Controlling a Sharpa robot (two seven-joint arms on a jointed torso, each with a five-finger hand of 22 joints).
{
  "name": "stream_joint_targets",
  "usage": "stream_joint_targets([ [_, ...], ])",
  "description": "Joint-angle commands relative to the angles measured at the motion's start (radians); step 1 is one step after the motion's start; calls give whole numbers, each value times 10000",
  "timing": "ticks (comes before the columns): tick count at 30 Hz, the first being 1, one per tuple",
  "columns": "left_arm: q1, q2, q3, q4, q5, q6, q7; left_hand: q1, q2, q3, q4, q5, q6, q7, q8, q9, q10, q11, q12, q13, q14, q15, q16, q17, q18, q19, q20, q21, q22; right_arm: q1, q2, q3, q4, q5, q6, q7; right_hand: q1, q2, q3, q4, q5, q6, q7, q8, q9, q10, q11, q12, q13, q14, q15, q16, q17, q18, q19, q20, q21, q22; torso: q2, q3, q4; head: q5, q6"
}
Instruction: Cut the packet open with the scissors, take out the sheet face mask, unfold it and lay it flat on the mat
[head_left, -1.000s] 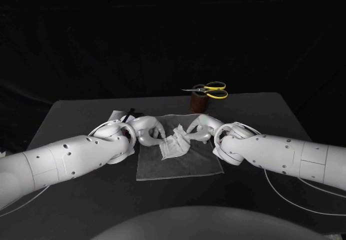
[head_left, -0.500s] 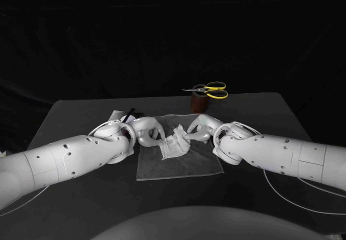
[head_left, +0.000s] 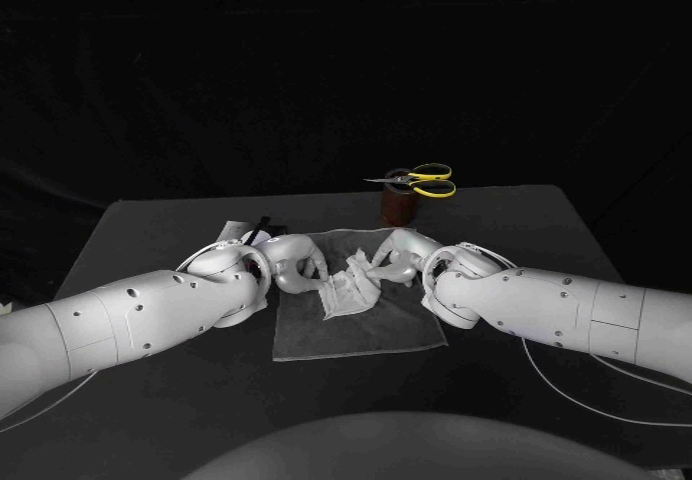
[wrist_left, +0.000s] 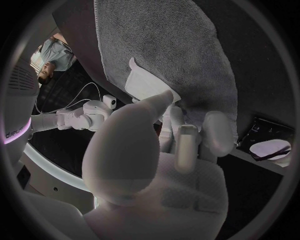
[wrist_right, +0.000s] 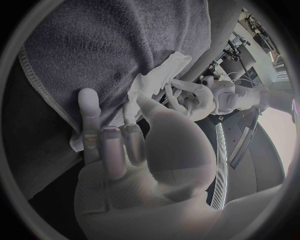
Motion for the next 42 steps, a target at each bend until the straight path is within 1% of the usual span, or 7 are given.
stream_joint_targets([
  [1,-5,21,8,-7,-107,136,-37,34,89,101,-16,16,142,-1,85,21,60,-28,64,40,88,-49,31,804,-161,97,-2,56,26,-41,51,-25,-51,-84,243,64,135,66,13,-51,-47,151,-37,56,20,569,-81,48,1778,696,-117,56,1805,182,18,-78,20,33,-1,-1,-1,-1,0],
  [13,-5,-53,8,16,-122,265,-1,5,291,399,-63,17,759,-64,387,129,346,-99,49,334,107,-116,17,841,-164,97,-64,84,60,-42,124,-27,-197,-155,258,50,493,296,218,-226,-70,510,-254,240,126,599,-275,79,1812,713,-282,59,1832,163,88,-213,113,138,0,-4,0,-42,0],
  [17,-4,-60,8,9,-123,272,12,-50,467,609,-20,19,934,-82,491,176,602,-129,41,559,147,-144,12,913,-174,128,-90,115,108,-42,142,-27,-232,-185,220,40,790,502,488,-428,-74,673,-382,374,211,632,-392,125,1855,731,-382,66,1868,146,150,-292,211,221,-3,1,-1,-34,0],
  [21,-4,-73,8,5,-123,228,19,-80,506,730,-18,18,945,-94,515,196,707,-142,26,642,161,-159,10,936,-178,143,-105,129,128,-42,153,-27,-270,-239,162,49,1048,571,730,-709,-73,831,-507,570,346,705,-504,256,1967,765,-484,81,1935,115,252,-359,375,339,-1,0,-3,-41,0],
  [25,-4,-102,8,1,-123,181,24,-97,514,800,-24,18,950,-103,534,213,793,-150,31,733,168,-166,9,949,-178,143,-113,131,130,-42,154,-27,-312,-261,-9,82,1064,621,966,-868,-71,901,-530,759,501,810,-541,467,2145,846,-535,126,2121,67,416,-416,637,512,1,4,-6,-57,0],
  [35,-4,-221,7,2,-145,59,36,-130,527,941,-33,18,961,-124,579,256,897,-166,33,844,159,-181,5,932,-173,128,-128,124,114,-42,-67,-25,-202,190,-985,333,842,576,1400,-1059,-71,923,-562,996,729,898,-578,649,2300,941,-577,184,2351,18,616,-495,928,723,5,8,-9,-79,0],
  [42,-4,-279,6,16,-167,105,27,-143,512,1030,-53,18,967,-141,610,286,946,-177,34,905,155,-191,1,925,-171,121,-137,121,108,-36,-450,0,128,728,-836,279,718,544,1528,-1092,-72,889,-571,1048,793,886,-587,605,2268,933,-588,177,2327,22,611,-514,900,726,3,8,-4,-54,0],
])
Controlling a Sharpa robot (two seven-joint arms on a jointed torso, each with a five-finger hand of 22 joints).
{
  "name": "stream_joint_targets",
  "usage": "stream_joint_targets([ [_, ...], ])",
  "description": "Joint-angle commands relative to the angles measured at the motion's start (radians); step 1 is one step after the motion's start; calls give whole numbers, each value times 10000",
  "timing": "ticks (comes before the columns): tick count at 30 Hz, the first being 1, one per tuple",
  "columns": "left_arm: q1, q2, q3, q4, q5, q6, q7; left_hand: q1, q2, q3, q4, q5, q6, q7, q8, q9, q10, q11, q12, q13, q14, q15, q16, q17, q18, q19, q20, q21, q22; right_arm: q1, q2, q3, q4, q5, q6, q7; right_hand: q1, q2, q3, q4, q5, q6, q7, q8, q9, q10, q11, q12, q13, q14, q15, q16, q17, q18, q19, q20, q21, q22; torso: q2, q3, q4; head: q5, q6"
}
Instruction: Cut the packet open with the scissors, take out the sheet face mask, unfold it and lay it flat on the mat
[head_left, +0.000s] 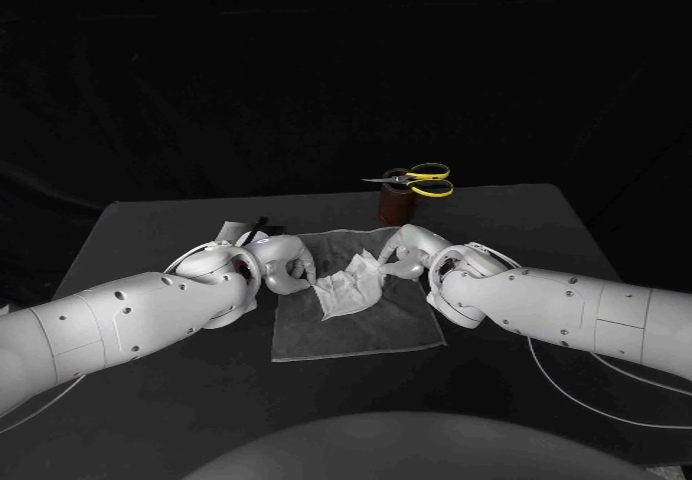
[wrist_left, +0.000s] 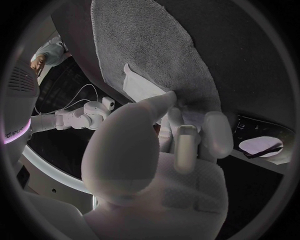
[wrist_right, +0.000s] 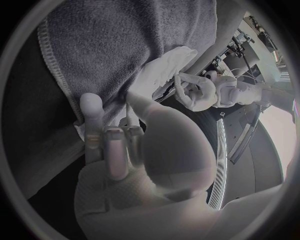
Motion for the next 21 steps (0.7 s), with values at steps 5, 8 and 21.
stream_joint_targets([
  [5,-4,-33,7,30,-114,98,1,-45,51,134,-38,22,54,-7,75,53,114,-4,45,72,112,-74,39,934,-168,12,-32,26,-23,28,-447,44,361,676,243,-105,-165,-5,101,-6,17,19,-37,87,508,860,-64,7,2256,930,-57,22,2322,96,31,2,-44,-18,-9,-5,-12,9,0],
  [8,-4,-43,6,31,-141,131,-23,-49,44,163,-45,22,56,-11,85,62,124,-7,44,85,106,-77,37,923,-167,8,-35,24,-26,47,-590,52,473,716,424,-174,-179,-15,118,-16,17,10,-39,93,517,858,-65,0,2252,926,-57,18,2309,101,16,1,-76,-33,-5,-4,-10,-6,0],
  [21,-4,-103,5,67,-143,107,-55,-70,22,222,-56,23,55,-14,105,83,122,-12,36,82,84,-84,33,884,-162,-8,-42,14,-43,69,-1051,59,955,607,-175,-555,-248,-61,247,-81,18,0,-50,151,580,866,-77,15,2266,947,-67,33,2368,89,48,-8,-18,18,-2,-10,7,-49,0],
])
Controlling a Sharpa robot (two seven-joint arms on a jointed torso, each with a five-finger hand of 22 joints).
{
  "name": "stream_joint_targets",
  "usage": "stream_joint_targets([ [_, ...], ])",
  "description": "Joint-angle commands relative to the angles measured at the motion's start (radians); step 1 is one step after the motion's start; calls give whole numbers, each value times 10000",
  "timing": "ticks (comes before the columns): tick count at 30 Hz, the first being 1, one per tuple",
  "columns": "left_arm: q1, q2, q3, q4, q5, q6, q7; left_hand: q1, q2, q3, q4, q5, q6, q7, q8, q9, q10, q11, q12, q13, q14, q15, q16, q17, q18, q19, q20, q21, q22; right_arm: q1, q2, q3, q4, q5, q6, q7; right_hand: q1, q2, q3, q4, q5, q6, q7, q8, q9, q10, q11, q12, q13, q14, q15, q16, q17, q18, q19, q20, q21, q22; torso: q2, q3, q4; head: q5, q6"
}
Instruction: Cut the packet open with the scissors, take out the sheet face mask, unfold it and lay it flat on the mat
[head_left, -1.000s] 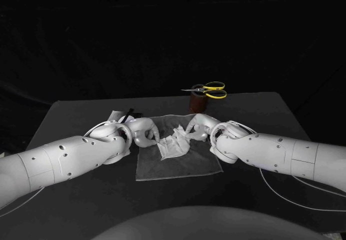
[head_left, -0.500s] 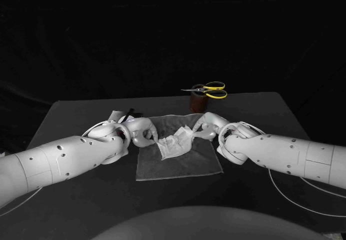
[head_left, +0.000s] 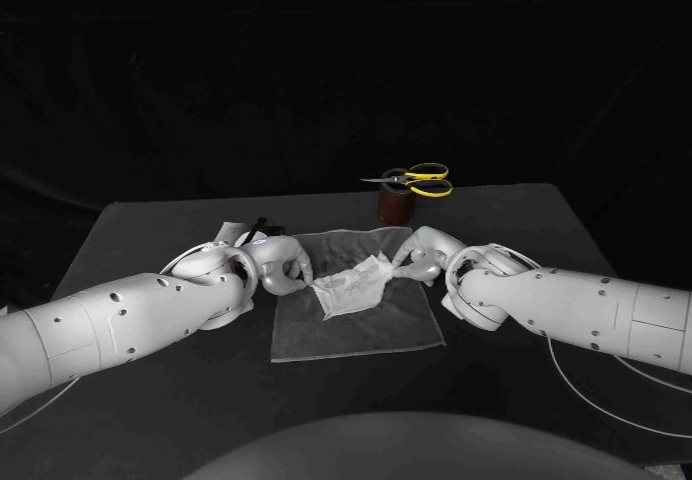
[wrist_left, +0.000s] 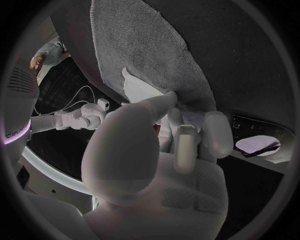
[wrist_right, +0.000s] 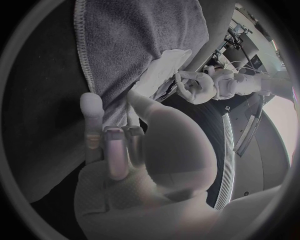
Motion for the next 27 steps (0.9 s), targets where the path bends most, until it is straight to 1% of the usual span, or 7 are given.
stream_joint_targets([
  [1,-3,-15,5,35,-49,49,10,-67,26,54,0,23,60,-8,47,11,51,-11,38,-30,120,-50,58,884,-162,-7,-42,23,1,11,-111,9,111,57,-446,-167,-95,-3,79,-14,23,-2,-40,91,585,865,-79,11,2262,947,-72,41,2352,97,53,-11,33,40,-3,-10,3,-1,0],
  [9,-4,-71,6,32,79,-120,96,-147,-31,119,14,22,0,14,48,33,-100,-3,-34,-227,92,-50,51,835,-154,-36,-49,4,-31,11,-266,9,487,403,-586,226,-127,-33,114,-36,23,-23,-40,101,602,851,-81,-32,2229,931,-75,28,2305,117,6,-14,-73,-12,0,3,4,8,0],
  [11,-4,-92,6,30,102,-143,108,-150,-54,215,-12,23,-58,24,45,50,-413,6,-189,-637,31,-45,41,728,-137,-97,-51,-39,-101,11,-310,10,589,423,-643,253,-148,-43,130,-41,23,-40,-37,102,609,842,-79,-60,2208,924,-75,22,2286,120,-3,-15,-91,-19,1,0,5,9,0],
  [15,-4,-152,6,36,188,-255,170,-152,-67,251,-24,23,-75,29,48,59,-469,11,-228,-708,1,-42,36,676,-128,-129,-50,-63,-139,53,-406,19,751,388,-674,182,-173,-59,148,-48,22,-60,-36,105,619,828,-78,-102,2176,912,-75,12,2252,126,-19,-17,-126,-34,-2,-10,7,-11,0],
  [16,-4,-166,7,40,234,-290,198,-138,-94,347,-62,25,-147,54,31,68,-850,30,-435,-1193,-96,-33,20,508,-105,-209,-48,-120,-230,68,-414,20,761,386,-629,152,-196,-88,153,-57,21,-95,-33,99,624,797,-75,-190,2108,894,-73,-2,2202,136,-50,-17,-188,-65,-2,-11,6,-8,0],
  [22,-4,-292,11,123,687,-654,544,-261,-357,544,-156,20,-885,243,-341,-10,-1110,219,-944,-1402,-585,122,-76,-297,23,-694,52,-474,-778,172,-480,24,774,406,321,-312,-1162,-527,-366,422,20,-550,151,-93,614,502,98,-895,1599,639,78,-200,1590,263,-668,73,-1235,-574,-1,-11,10,27,0],
  [27,-6,-454,15,281,1038,-960,922,-262,-451,558,-222,20,-1054,309,-431,-10,-1242,305,-1263,-1563,-980,201,-182,-911,124,-1065,128,-764,-1192,194,-550,24,773,267,868,-752,-1286,-626,-536,545,21,-696,236,-191,587,407,172,-1089,1467,568,146,-247,1456,301,-845,132,-1540,-716,-1,-10,0,45,0],
])
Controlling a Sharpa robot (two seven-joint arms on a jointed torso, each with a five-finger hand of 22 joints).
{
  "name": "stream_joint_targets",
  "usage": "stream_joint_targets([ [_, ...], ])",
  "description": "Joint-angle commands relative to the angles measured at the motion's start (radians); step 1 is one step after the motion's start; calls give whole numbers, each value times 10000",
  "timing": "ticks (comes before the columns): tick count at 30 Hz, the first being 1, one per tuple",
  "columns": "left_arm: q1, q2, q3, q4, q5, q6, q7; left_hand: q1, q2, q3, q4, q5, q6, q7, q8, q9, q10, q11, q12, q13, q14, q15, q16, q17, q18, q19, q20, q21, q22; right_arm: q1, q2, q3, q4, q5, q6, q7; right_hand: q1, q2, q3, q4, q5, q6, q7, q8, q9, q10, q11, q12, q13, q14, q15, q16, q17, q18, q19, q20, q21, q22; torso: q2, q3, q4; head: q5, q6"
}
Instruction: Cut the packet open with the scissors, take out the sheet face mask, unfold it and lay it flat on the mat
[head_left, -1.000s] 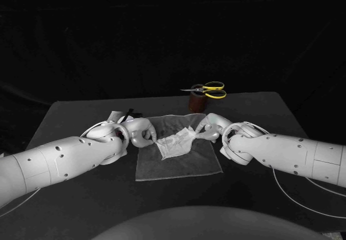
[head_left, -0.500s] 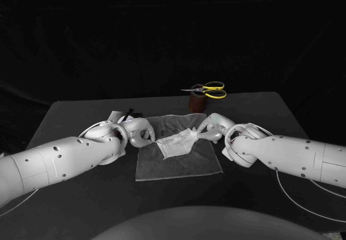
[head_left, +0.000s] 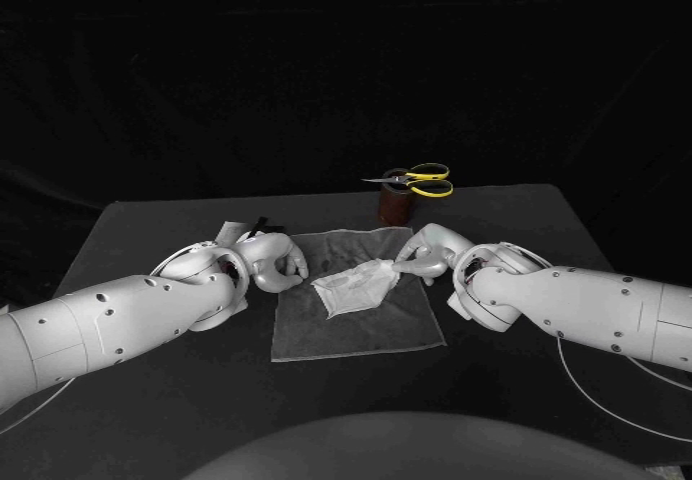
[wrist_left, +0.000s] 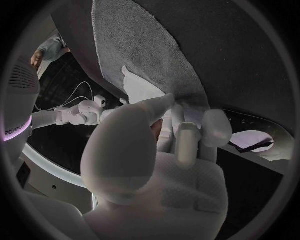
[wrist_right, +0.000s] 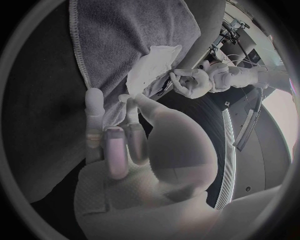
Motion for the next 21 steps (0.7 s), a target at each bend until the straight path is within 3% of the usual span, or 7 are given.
stream_joint_targets([
  [1,-6,-93,13,138,608,-536,658,38,-102,12,-77,19,-69,21,-47,0,-58,7,-102,-44,-107,28,-43,-150,137,-110,17,-84,-103,14,-49,3,5,-143,842,-657,-97,-59,-94,50,16,-128,17,-82,-15,412,92,-107,1452,557,79,-67,1439,132,-127,10,-139,-63,2,4,-6,25,0],
  [7,-9,-274,34,361,962,-669,924,69,-69,153,-161,17,-132,109,-67,56,-128,129,-725,-407,-700,135,-246,-1021,287,-671,120,-523,-719,23,-132,2,-67,-523,1000,-1074,-202,-180,-311,221,11,-415,163,-263,-69,187,217,-562,1137,390,185,-181,1112,141,-249,94,-337,-143,2,7,-10,23,0],
  [12,-19,-346,50,544,1191,-661,1045,20,-95,120,-158,17,-144,126,-68,73,-99,154,-837,-481,-759,158,-275,-1101,301,-729,144,-571,-776,28,-221,0,-69,-792,1197,-1300,-148,-321,-580,376,12,-968,430,-581,-167,-226,456,-1313,612,102,397,-365,628,119,-409,265,-559,-226,4,6,-11,-42,0],
  [17,-37,-364,53,688,1285,-718,1120,17,-95,116,-158,18,-145,126,-67,75,-93,155,-845,-487,-764,160,-277,-1107,301,-729,147,-572,-775,29,-318,-1,-31,-967,997,-1323,-112,-297,-582,384,15,-974,436,-586,-166,-235,466,-1323,603,103,410,-362,638,121,-415,280,-574,-232,1,6,-14,-94,0],
  [21,-63,-391,54,848,1418,-838,1227,29,-52,132,-160,19,-132,128,-59,86,-50,154,-872,-512,-745,164,-279,-1077,297,-711,155,-562,-754,28,-458,-4,52,-974,668,-903,256,-115,-444,282,22,-884,405,-547,-147,-147,439,-1153,710,168,403,-310,767,156,-376,312,-601,-241,2,15,-12,-143,0],
])
